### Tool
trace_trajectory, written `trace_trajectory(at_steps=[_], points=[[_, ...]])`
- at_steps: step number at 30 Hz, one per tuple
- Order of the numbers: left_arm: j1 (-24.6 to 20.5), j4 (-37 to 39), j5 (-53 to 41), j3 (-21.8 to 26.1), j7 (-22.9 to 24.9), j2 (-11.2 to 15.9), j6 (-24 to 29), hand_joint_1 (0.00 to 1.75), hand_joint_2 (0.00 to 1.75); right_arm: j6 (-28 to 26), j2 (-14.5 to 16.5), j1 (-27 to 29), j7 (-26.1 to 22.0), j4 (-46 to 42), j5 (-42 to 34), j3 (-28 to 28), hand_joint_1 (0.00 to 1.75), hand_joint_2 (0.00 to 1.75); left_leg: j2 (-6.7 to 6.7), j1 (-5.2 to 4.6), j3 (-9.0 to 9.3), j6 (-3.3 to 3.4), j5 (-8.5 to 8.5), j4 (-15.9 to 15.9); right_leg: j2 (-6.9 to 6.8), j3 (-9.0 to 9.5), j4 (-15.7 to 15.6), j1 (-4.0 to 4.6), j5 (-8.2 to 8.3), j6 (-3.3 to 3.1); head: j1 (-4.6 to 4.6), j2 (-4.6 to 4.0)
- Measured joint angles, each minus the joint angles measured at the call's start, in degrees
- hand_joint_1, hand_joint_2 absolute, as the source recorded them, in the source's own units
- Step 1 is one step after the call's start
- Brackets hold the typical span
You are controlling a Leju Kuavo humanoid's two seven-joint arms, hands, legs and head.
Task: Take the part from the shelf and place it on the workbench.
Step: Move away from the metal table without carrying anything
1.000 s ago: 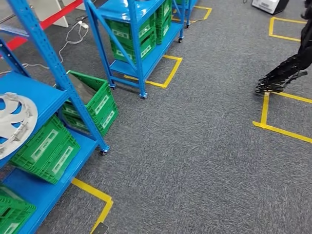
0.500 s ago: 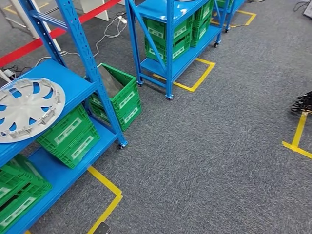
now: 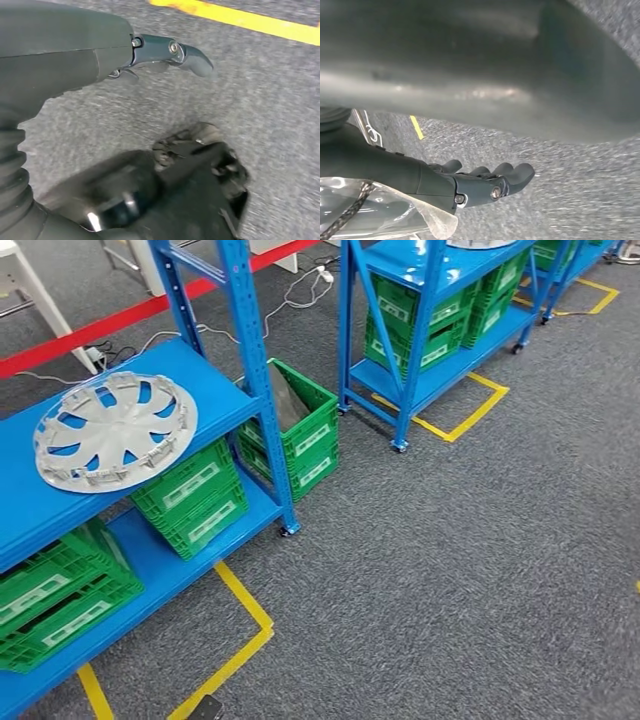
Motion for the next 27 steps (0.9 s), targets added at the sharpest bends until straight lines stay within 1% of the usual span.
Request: trace_trajectory(at_steps=[1,2,3,4,5,6,7,8,9,10,11,12,13,14,15,16,17,18,19,20,21,22,23,24,25,26,27], points=[[0.04,0.00,0.00,0.01,0.08,0.01,0.02,0.00,1.75,0.00,0.01,-0.02,-0.01,-0.04,0.01,0.01,0.00,0.00,-0.69,0.32,0.45,0.12,0.34,-0.79,1.64,-0.54,1.38,-0.03,-0.89,0.22,0.10,0.00],[-0.02,0.00,-0.01,0.01,0.14,-0.01,0.03,0.00,1.75,0.00,0.02,0.06,-0.02,-0.07,0.01,0.01,0.00,0.00,-1.39,0.65,0.84,0.18,0.61,-1.37,3.72,-1.86,4.00,-0.13,-2.19,0.44,0.20,0.00],[-0.18,0.00,-0.01,0.01,0.16,-0.05,0.03,0.00,1.75,0.01,-0.01,0.11,-0.01,-0.06,0.00,0.01,0.00,0.00,-2.16,0.75,0.91,0.28,0.69,-1.55,5.61,-3.86,7.74,-0.22,-3.65,0.66,0.34,-0.01],[-0.31,0.00,-0.01,0.01,0.19,-0.13,0.03,0.00,1.75,0.01,-0.04,0.21,0.03,-0.05,-0.01,0.01,0.00,0.00,-3.01,0.84,0.89,0.30,0.71,-1.56,6.59,-6.16,11.64,-0.38,-4.88,0.90,0.37,0.00],[-0.33,0.00,-0.01,0.01,0.20,-0.20,0.02,0.00,1.75,0.01,-0.09,0.29,0.06,-0.05,-0.02,0.01,0.00,0.00,-3.87,0.93,0.92,0.26,0.67,-1.53,6.95,-8.05,14.40,-0.52,-5.29,1.14,0.39,0.00],[-0.26,0.00,-0.01,0.01,0.22,-0.25,0.02,0.00,1.75,0.01,-0.13,0.35,0.10,-0.05,-0.03,0.00,0.00,0.00,-4.73,1.05,0.99,0.14,0.59,-1.48,7.05,-9.11,15.23,-0.65,-4.56,1.38,0.38,0.00],[-0.15,0.00,-0.01,0.01,0.25,-0.28,0.02,0.00,1.75,0.01,-0.14,0.41,0.10,-0.05,-0.03,0.00,0.00,0.00,-5.57,1.21,1.10,-0.07,0.46,-1.38,7.14,-9.03,13.73,-0.81,-2.69,1.62,0.37,0.00],[-0.05,0.00,-0.01,0.01,0.27,-0.31,0.02,0.00,1.75,0.01,-0.14,0.43,0.10,-0.05,-0.03,0.00,0.00,0.00,-6.37,1.41,1.20,-0.37,0.28,-1.15,7.58,-7.96,10.34,-1.06,-0.08,1.91,0.38,0.00],[-0.02,0.00,-0.01,0.02,0.28,-0.31,0.02,0.00,1.75,0.01,-0.14,0.45,0.10,-0.03,-0.02,0.00,0.00,0.00,-7.15,1.56,1.18,-0.80,0.01,-0.81,8.87,-6.56,6.61,-1.37,1.90,2.22,0.39,0.00],[-0.10,0.00,-0.01,0.02,0.30,-0.31,0.03,0.00,1.75,-0.02,-0.13,0.48,0.09,0.00,-0.02,0.00,0.00,0.00,-7.90,1.63,0.96,-1.24,-0.28,-0.22,10.24,-5.27,3.38,-1.64,3.13,2.29,0.48,0.00],[-0.18,0.00,-0.01,0.03,0.30,-0.31,0.05,0.00,1.75,-0.03,-0.11,0.48,0.09,0.03,-0.01,0.00,0.00,0.00,-8.59,1.66,0.61,-1.66,-0.46,0.25,11.29,-4.37,1.42,-1.81,3.57,2.13,0.53,0.00],[-0.19,0.00,-0.01,0.04,0.30,-0.30,0.09,0.00,1.75,-0.05,-0.10,0.47,0.11,0.07,0.00,0.00,0.00,0.00,-9.25,1.68,0.25,-2.03,-0.50,0.54,11.86,-3.98,0.78,-1.79,3.28,1.75,0.57,0.00],[-0.13,0.00,-0.01,0.05,0.30,-0.30,0.14,0.00,1.75,-0.07,-0.10,0.45,0.12,0.08,0.01,0.00,0.00,0.00,-9.87,1.73,-0.05,-2.32,-0.43,0.69,11.45,-3.81,0.62,-1.67,3.27,1.23,0.61,0.00],[0.03,0.00,-0.01,0.07,0.29,-0.27,0.17,0.00,1.75,-0.07,-0.06,0.42,0.14,0.08,0.02,0.00,0.00,0.00,-10.26,1.82,-0.21,-2.55,-0.39,0.67,10.71,-3.67,0.65,-1.67,3.34,0.76,0.59,0.00],[0.19,0.00,-0.01,0.09,0.30,-0.27,0.19,0.00,1.75,-0.08,-0.04,0.40,0.16,0.08,0.04,-0.01,0.00,0.00,-9.58,1.79,-0.43,-2.80,-0.63,1.05,10.07,-3.55,0.57,-1.67,3.40,0.33,0.51,0.00],[0.24,0.00,0.00,0.11,0.31,-0.27,0.20,0.00,1.75,-0.10,-0.03,0.42,0.15,0.08,0.05,-0.01,0.00,0.00,-8.16,1.74,-1.07,-3.06,-1.41,2.35,9.32,-3.41,0.43,-1.70,3.43,-0.07,0.32,0.00],[0.19,0.00,0.01,0.12,0.31,-0.27,0.21,0.00,1.75,-0.13,-0.01,0.46,0.15,0.08,0.07,-0.01,0.00,0.00,-6.31,1.72,-2.29,-3.33,-2.79,4.87,8.47,-3.27,0.30,-1.70,3.40,-0.46,0.14,0.00],[0.09,0.00,0.02,0.12,0.32,-0.31,0.21,0.00,1.75,-0.15,-0.03,0.55,0.15,0.08,0.08,-0.01,0.00,0.00,-4.40,1.72,-4.09,-3.58,-4.52,8.51,7.61,-3.19,0.27,-1.54,3.29,-0.74,-0.05,0.00],[-0.03,0.00,0.03,0.12,0.32,-0.32,0.21,0.00,1.75,-0.16,-0.03,0.66,0.16,0.08,0.08,-0.01,0.00,0.00,-3.39,1.85,-6.13,-3.77,-6.21,12.51,6.67,-3.13,0.26,-1.39,3.15,-0.92,-0.14,0.00],[-0.06,0.00,0.04,0.12,0.32,-0.32,0.20,0.00,1.75,-0.17,-0.03,0.77,0.16,0.08,0.08,-0.01,0.00,0.00,-2.96,1.96,-7.82,-3.87,-7.24,15.77,5.74,-3.07,0.26,-1.27,3.01,-1.02,-0.13,0.00],[0.00,0.00,0.05,0.12,0.32,-0.33,0.20,0.00,1.75,-0.17,-0.03,0.83,0.17,0.08,0.08,-0.01,0.00,0.00,-2.79,2.02,-8.63,-3.87,-7.23,17.29,4.88,-2.95,0.27,-1.17,2.85,-1.06,-0.14,0.00],[0.10,0.00,0.05,0.12,0.32,-0.33,0.19,0.00,1.75,-0.18,-0.03,0.84,0.17,0.08,0.08,-0.01,0.00,0.00,-2.66,2.03,-8.30,-3.75,-6.07,16.51,4.11,-2.76,0.26,-1.09,2.67,-1.05,-0.14,0.00],[0.19,0.00,0.05,0.12,0.33,-0.32,0.19,0.00,1.75,-0.19,-0.03,0.82,0.17,0.08,0.08,-0.01,0.00,0.00,-2.26,1.94,-6.86,-3.44,-4.00,13.54,3.35,-2.45,0.26,-0.99,2.46,-1.00,-0.16,0.00],[0.22,0.00,0.05,0.13,0.34,-0.31,0.19,0.00,1.75,-0.19,-0.03,0.79,0.17,0.08,0.08,-0.01,0.00,0.00,-1.19,1.68,-4.86,-2.93,-1.89,9.48,2.66,-2.15,0.22,-0.93,2.22,-0.90,-0.16,0.00],[0.16,0.00,0.05,0.13,0.35,-0.27,0.19,0.00,1.75,-0.19,0.00,0.80,0.16,0.08,0.08,-0.01,0.00,0.00,0.24,1.25,-2.96,-2.36,-0.55,5.67,1.94,-1.85,0.20,-0.78,1.92,-0.67,-0.14,0.00],[0.03,0.00,0.05,0.14,0.35,-0.26,0.20,0.00,1.75,-0.19,0.02,0.82,0.16,0.08,0.09,-0.01,0.00,0.00,1.50,0.85,-1.59,-1.87,0.09,2.92,1.24,-1.68,0.15,-0.68,1.68,-0.43,-0.18,0.00],[-0.07,0.00,0.05,0.14,0.36,-0.25,0.20,0.00,1.75,-0.19,0.04,0.79,0.16,0.08,0.12,-0.01,0.00,0.00,2.26,0.50,-0.98,-1.54,-0.02,1.58,0.54,-1.53,0.09,-0.59,1.47,-0.17,-0.13,0.00]])
